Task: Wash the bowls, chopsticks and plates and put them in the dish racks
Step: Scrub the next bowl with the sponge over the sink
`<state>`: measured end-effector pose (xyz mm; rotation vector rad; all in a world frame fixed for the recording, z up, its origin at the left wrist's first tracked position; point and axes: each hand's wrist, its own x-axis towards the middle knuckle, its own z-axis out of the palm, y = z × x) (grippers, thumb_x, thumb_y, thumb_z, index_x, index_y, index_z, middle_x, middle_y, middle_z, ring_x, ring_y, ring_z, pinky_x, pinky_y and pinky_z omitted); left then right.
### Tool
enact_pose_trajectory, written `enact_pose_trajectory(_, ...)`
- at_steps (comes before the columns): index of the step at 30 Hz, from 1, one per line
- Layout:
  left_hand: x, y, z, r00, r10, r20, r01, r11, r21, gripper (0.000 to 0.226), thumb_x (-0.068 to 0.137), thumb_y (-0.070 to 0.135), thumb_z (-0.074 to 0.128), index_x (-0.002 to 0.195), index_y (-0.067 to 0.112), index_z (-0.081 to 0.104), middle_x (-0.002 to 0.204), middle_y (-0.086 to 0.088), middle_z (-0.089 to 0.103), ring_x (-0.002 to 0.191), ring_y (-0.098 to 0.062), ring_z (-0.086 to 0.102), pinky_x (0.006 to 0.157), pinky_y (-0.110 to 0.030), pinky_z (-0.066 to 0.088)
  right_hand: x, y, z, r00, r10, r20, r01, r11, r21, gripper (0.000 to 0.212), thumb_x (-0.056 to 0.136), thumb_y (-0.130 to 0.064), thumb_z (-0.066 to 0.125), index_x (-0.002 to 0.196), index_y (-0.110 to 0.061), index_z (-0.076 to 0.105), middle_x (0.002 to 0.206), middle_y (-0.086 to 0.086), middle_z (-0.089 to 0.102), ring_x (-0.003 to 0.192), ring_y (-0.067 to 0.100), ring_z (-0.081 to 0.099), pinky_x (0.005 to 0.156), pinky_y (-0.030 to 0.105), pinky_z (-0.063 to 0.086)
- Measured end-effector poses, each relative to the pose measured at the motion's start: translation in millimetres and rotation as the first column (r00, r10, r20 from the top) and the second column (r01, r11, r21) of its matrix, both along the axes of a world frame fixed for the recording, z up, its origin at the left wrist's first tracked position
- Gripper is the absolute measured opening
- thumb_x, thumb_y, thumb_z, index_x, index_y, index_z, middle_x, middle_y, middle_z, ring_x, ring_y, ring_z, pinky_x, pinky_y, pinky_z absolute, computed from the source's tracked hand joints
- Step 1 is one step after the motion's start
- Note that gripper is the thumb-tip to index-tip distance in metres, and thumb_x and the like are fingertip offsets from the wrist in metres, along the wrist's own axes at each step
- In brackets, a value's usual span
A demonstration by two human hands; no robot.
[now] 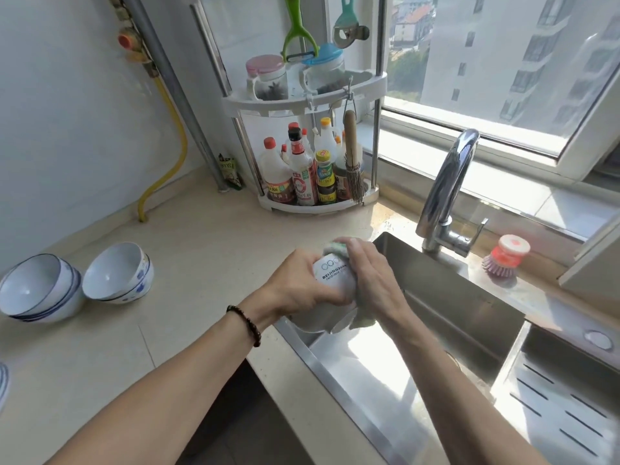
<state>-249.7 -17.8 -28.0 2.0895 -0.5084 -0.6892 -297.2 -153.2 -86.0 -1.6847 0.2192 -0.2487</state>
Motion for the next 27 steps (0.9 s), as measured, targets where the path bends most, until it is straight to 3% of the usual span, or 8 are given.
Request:
enact_pose_trajectory(3, 0, -1, -5, 0.993, 0.056, 0.102, -0.052, 0.998, -0.039, 0.02, 0.068, 0.013, 0.088, 0.08, 0.014, 0.072, 0.078, -0.006, 0.074, 0.071, -0.021, 0.071, 0.063, -0.034, 0.06, -6, 17, -10, 0.999, 0.002, 0.044, -0.002, 1.0, 0.011, 0.049, 0.098, -0.062, 0.028, 0.128, -0.038, 0.059, 0.133, 0.0, 0.047, 0.127, 0.018, 0.049, 0.106, 0.036, 0.042)
enact_pose_trajectory(6, -4, -2, -4, 0.99, 0.057, 0.126, -0.049, 0.997, -0.067, 0.024, 0.068, 0.012, 0.089, 0.084, 0.006, 0.072, 0.081, -0.009, 0.074, 0.069, -0.021, 0.071, 0.06, -0.033, 0.059, 6, 7, 0, 0.993, -0.102, -0.061, 0.119, 0.89, 0.44, 0.036, 0.103, -0.049, 0.039, 0.112, -0.03, 0.068, 0.12, 0.014, 0.062, 0.104, 0.027, 0.067, 0.089, 0.045, 0.056)
enact_pose_trajectory(10, 2, -5, -9, 0.985, 0.114, 0.133, -0.101, 0.99, -0.1, 0.021, 0.064, 0.02, 0.085, 0.069, 0.011, 0.067, 0.067, -0.005, 0.068, 0.058, -0.017, 0.064, 0.054, -0.032, 0.051, -2, 22, -4, 0.995, -0.096, 0.006, 0.095, 0.992, 0.086, 0.05, 0.099, -0.06, 0.031, 0.142, -0.039, 0.047, 0.142, -0.006, 0.041, 0.128, 0.01, 0.047, 0.108, 0.032, 0.041)
enact_pose_trajectory(14, 1, 2, -8, 0.991, 0.031, 0.133, -0.018, 0.995, -0.095, 0.021, 0.069, 0.009, 0.087, 0.081, 0.004, 0.071, 0.077, -0.011, 0.072, 0.065, -0.021, 0.069, 0.057, -0.034, 0.056, 4, 10, -2, 0.995, -0.08, -0.06, 0.099, 0.882, 0.46, 0.037, 0.104, -0.055, 0.033, 0.118, -0.04, 0.065, 0.124, 0.015, 0.063, 0.111, 0.032, 0.065, 0.095, 0.051, 0.055)
enact_pose_trajectory(18, 1, 2, -15, 0.988, 0.083, 0.132, -0.071, 0.993, -0.095, 0.018, 0.072, 0.009, 0.084, 0.081, 0.003, 0.069, 0.077, -0.014, 0.072, 0.069, -0.03, 0.072, 0.063, -0.05, 0.061, 1, 20, -3, 0.999, -0.017, -0.05, 0.024, 0.989, 0.148, 0.055, 0.093, -0.067, 0.031, 0.14, -0.042, 0.048, 0.145, 0.004, 0.041, 0.129, 0.02, 0.05, 0.105, 0.044, 0.047)
enact_pose_trajectory(20, 1, 2, -12, 0.988, 0.047, 0.147, -0.038, 0.997, -0.064, 0.017, 0.071, 0.01, 0.084, 0.08, 0.006, 0.07, 0.076, -0.013, 0.072, 0.068, -0.029, 0.073, 0.063, -0.053, 0.06, 0, 20, -7, 0.996, -0.019, -0.083, 0.038, 0.972, 0.234, 0.048, 0.092, -0.067, 0.035, 0.132, -0.047, 0.052, 0.143, 0.004, 0.045, 0.126, 0.021, 0.052, 0.105, 0.047, 0.047)
enact_pose_trajectory(23, -9, 5, 4, 0.995, -0.025, 0.093, 0.042, 0.983, -0.178, 0.019, 0.073, 0.001, 0.084, 0.087, 0.003, 0.072, 0.084, -0.018, 0.072, 0.071, -0.027, 0.072, 0.062, -0.041, 0.061, 3, 2, -6, 0.965, 0.02, -0.261, 0.182, 0.666, 0.723, 0.061, 0.095, -0.065, 0.042, 0.122, -0.017, 0.067, 0.119, 0.023, 0.068, 0.101, 0.039, 0.069, 0.087, 0.056, 0.056)
enact_pose_trajectory(27, -20, 9, 14, 0.996, -0.086, -0.038, 0.064, 0.918, -0.391, 0.036, 0.065, 0.011, 0.088, 0.096, 0.003, 0.071, 0.093, -0.017, 0.072, 0.083, -0.03, 0.072, 0.069, -0.038, 0.063, 2, -10, -6, 0.98, 0.024, -0.199, 0.16, 0.506, 0.847, 0.062, 0.098, -0.05, 0.046, 0.133, 0.0, 0.057, 0.112, 0.027, 0.067, 0.093, 0.042, 0.068, 0.07, 0.046, 0.059)
